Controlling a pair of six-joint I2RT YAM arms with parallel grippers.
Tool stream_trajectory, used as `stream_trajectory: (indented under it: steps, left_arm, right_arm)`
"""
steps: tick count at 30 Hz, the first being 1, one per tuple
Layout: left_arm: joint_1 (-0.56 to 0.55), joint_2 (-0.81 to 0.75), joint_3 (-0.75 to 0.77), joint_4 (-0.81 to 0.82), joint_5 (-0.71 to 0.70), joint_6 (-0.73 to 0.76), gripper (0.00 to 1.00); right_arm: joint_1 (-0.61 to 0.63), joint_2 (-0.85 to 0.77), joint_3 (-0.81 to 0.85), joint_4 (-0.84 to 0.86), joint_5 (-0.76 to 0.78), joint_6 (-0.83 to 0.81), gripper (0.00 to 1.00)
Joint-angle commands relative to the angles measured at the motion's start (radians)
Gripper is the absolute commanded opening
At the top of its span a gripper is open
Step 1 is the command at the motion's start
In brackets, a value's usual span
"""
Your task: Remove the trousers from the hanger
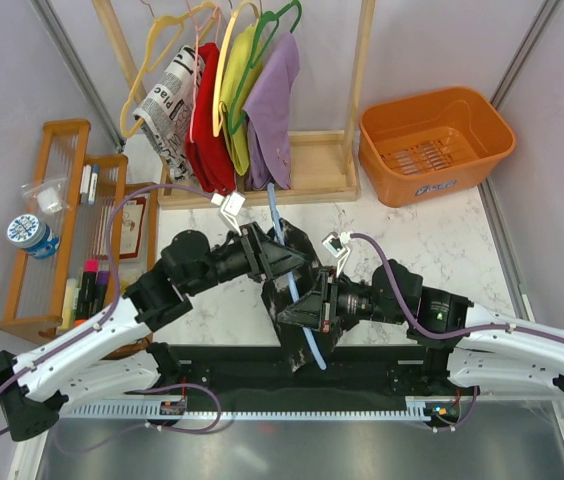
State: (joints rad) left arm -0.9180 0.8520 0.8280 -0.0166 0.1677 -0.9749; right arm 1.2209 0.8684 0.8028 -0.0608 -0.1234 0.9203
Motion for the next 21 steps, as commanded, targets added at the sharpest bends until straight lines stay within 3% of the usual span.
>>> stream_trajectory:
  steps: [1, 4, 5, 7, 8, 9, 11, 14, 21]
  left_arm:
    - [-0.016, 0.051, 0.045, 0.081, 0.015, -0.031, 0.56]
    - [-0.021, 0.039, 0.04, 0.083, -0.003, -0.045, 0.47]
    - [-0.021, 0.029, 0.034, 0.081, -0.01, -0.047, 0.42]
    - [-0.021, 0.01, 0.03, 0.08, -0.023, -0.059, 0.23]
    - [-0.021, -0.011, 0.025, 0.072, -0.031, -0.064, 0.14]
    - [-0.021, -0.024, 0.026, 0.058, -0.051, -0.067, 0.02]
    - [-0.021, -0.051, 0.043, -0.021, -0.079, -0.079, 0.02]
    - [-0.021, -0.079, 0.068, -0.137, -0.158, -0.111, 0.02]
    - [-0.021, -0.186, 0.106, -0.305, -0.296, -0.162, 0.02]
  right_arm:
    - [0.014, -0.011, 0.079, 0.151, -0.004, -0.017, 0.0]
    - [0.017, -0.017, 0.076, 0.139, 0.001, -0.015, 0.01]
    - [0.019, -0.025, 0.075, 0.122, 0.008, -0.017, 0.05]
    - [0.019, -0.034, 0.079, 0.089, 0.024, -0.026, 0.15]
    - [0.017, -0.038, 0.085, 0.023, 0.034, -0.037, 0.28]
    - [0.019, -0.043, 0.104, -0.012, 0.063, -0.052, 0.33]
    - [0.019, -0.063, 0.113, -0.101, 0.096, -0.086, 0.47]
    - [0.017, -0.094, 0.134, -0.207, 0.154, -0.144, 0.57]
    - [0.017, -0.097, 0.211, -0.444, 0.202, -0.308, 0.7]
